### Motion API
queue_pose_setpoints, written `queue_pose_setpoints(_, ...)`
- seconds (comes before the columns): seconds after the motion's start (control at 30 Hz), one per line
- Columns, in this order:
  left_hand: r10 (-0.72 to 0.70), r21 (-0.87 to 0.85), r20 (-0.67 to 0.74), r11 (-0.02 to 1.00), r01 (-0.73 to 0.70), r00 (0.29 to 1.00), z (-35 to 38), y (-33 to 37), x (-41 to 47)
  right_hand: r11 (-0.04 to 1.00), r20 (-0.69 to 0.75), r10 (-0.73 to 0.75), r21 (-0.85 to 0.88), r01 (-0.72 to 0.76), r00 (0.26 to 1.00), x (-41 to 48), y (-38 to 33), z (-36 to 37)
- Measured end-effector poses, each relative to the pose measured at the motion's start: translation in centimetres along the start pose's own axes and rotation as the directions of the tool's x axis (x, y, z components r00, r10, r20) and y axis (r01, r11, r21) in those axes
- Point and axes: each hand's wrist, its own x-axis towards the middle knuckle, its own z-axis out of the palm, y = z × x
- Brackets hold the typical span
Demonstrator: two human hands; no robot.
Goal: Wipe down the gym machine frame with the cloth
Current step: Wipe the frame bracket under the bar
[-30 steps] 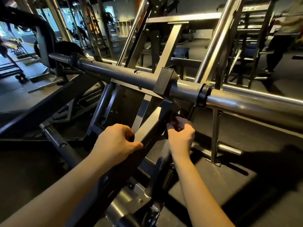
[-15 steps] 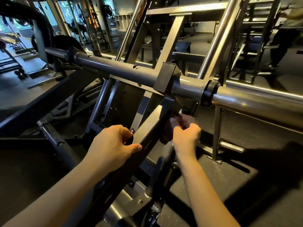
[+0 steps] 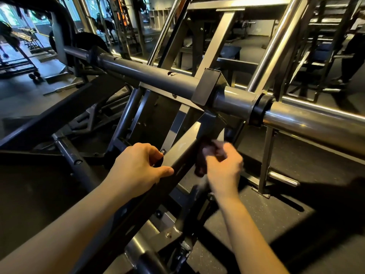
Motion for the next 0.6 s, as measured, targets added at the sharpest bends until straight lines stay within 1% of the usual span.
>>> queue_pose_setpoints(0.1,-0.002,-0.018,-0.018,1.000,0.002,1.000,0.1,-0.2,-0.2,0.998,-0.070,-0.030,-0.048,0.026,0.997,3.6,-0.6,-0.4)
queue_pose_setpoints(0.17,0.002,-0.023,-0.026,1.000,-0.002,1.000,0.2,-0.4,-0.2,0.997,-0.064,-0.035,-0.070,0.031,0.997,2.4,-0.4,-0.1)
queue_pose_setpoints(0.23,0.005,-0.021,-0.033,1.000,-0.005,0.999,0.3,-0.5,-0.1,0.997,0.007,-0.038,-0.073,0.038,0.999,-1.1,0.3,0.2)
queue_pose_setpoints(0.3,0.006,-0.012,-0.039,1.000,-0.007,0.999,0.4,-0.5,-0.1,0.987,0.113,-0.111,-0.104,0.123,0.987,-4.0,0.5,-0.1)
queue_pose_setpoints(0.33,0.009,-0.005,-0.044,1.000,-0.009,0.999,0.4,-0.5,-0.1,0.982,0.132,-0.134,-0.114,0.149,0.982,-4.1,0.5,-0.2)
queue_pose_setpoints(0.43,0.017,-0.003,-0.052,1.000,-0.018,0.998,0.5,-0.5,-0.2,0.989,0.066,-0.106,-0.099,0.112,0.992,0.6,-0.5,-0.7)
queue_pose_setpoints(0.5,0.024,-0.011,-0.056,1.000,-0.025,0.998,0.6,-0.5,-0.3,0.983,-0.005,-0.113,-0.147,0.111,0.994,4.3,-1.1,-0.8)
queue_pose_setpoints(0.53,0.025,-0.015,-0.058,1.000,-0.026,0.998,0.6,-0.6,-0.4,0.980,-0.032,-0.119,-0.163,0.113,0.992,5.0,-0.8,-0.8)
queue_pose_setpoints(0.6,0.027,-0.017,-0.065,0.999,-0.028,0.998,0.6,-0.7,-0.4,0.984,-0.051,-0.088,-0.162,0.078,0.995,3.6,-0.1,-0.1)
